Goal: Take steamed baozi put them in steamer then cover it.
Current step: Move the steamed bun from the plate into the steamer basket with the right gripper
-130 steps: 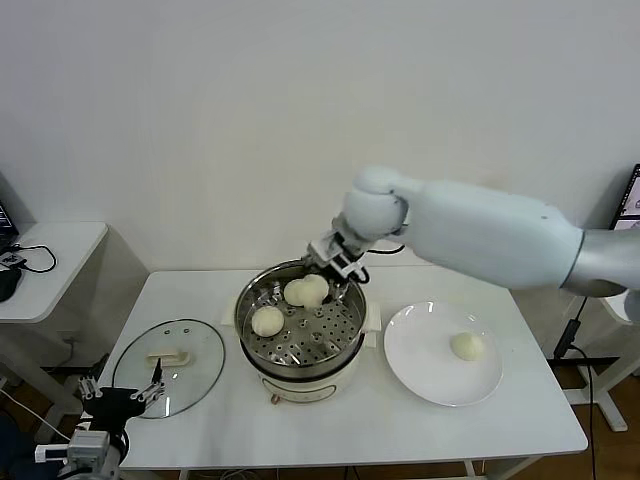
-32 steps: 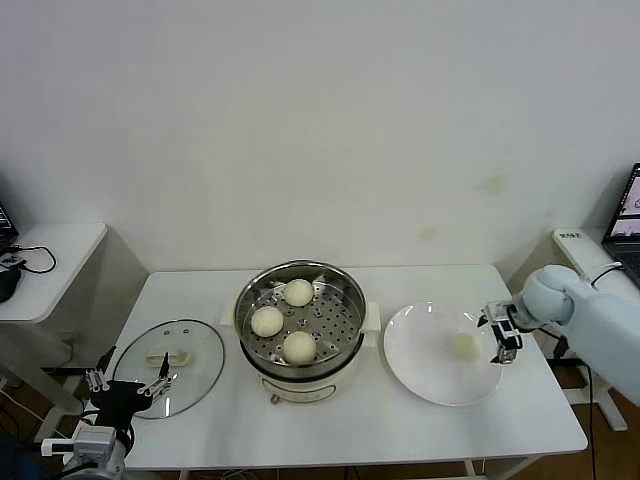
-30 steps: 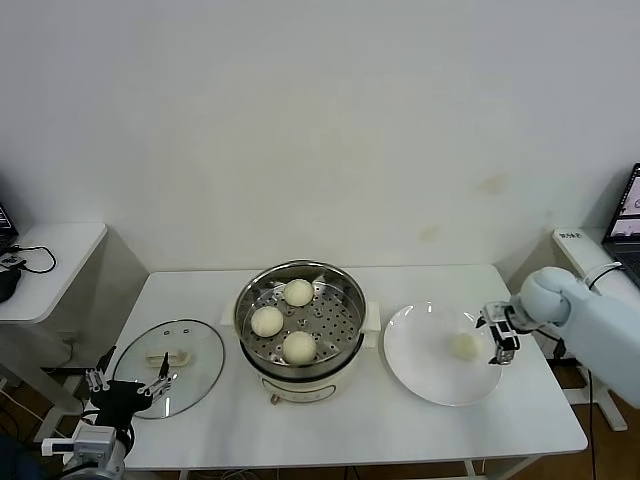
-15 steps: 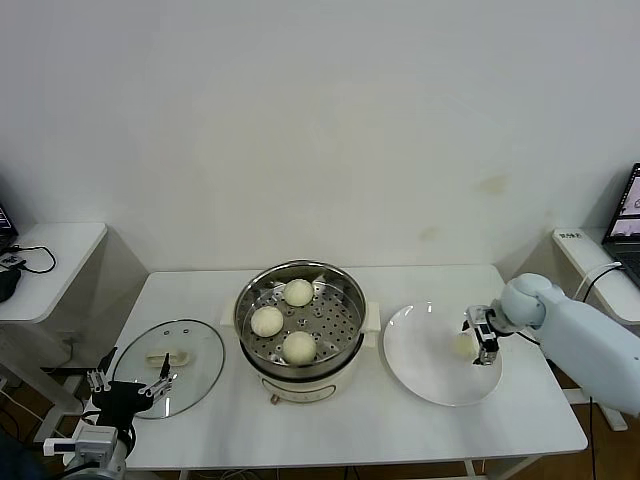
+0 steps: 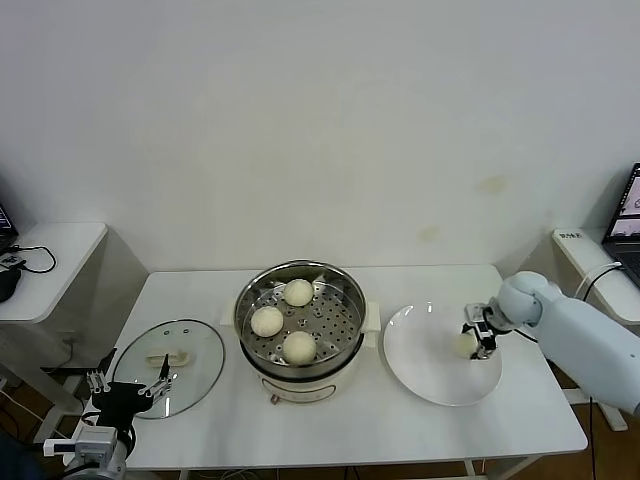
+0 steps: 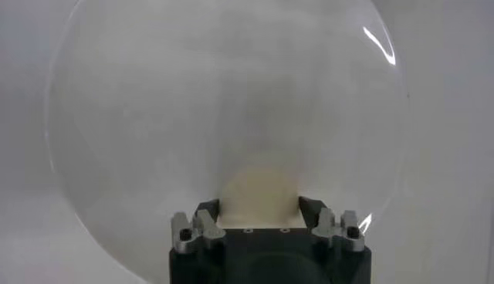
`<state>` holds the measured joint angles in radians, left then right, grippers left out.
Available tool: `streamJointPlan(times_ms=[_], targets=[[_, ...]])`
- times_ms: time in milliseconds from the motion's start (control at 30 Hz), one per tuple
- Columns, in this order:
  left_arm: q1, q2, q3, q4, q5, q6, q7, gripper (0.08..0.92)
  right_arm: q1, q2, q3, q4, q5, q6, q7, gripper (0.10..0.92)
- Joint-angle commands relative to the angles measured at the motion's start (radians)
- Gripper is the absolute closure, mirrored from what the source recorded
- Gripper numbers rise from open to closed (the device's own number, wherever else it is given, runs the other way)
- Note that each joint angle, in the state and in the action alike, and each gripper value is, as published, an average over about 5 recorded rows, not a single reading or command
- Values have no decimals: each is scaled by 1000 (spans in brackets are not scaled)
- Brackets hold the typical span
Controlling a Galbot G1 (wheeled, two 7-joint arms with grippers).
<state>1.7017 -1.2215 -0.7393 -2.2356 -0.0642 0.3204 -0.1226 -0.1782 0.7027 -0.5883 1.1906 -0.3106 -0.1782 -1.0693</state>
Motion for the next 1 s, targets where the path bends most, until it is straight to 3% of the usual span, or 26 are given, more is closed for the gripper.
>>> streamJointPlan(times_ms=[33, 467, 733, 1000], targets=[[-1, 2, -2, 0, -1, -1, 0, 177, 78, -47, -68, 67, 51, -25, -31, 403], [-12, 16, 4, 2, -3, 1, 0, 177, 594, -117, -423, 326, 354, -193, -54, 403], [-22, 31, 9, 9, -6, 2, 1, 177, 871, 38, -596, 386, 548, -303, -13, 397], [-33, 41, 0, 18, -11, 4, 1, 177, 920, 249, -637, 373, 724, -427, 77, 391]])
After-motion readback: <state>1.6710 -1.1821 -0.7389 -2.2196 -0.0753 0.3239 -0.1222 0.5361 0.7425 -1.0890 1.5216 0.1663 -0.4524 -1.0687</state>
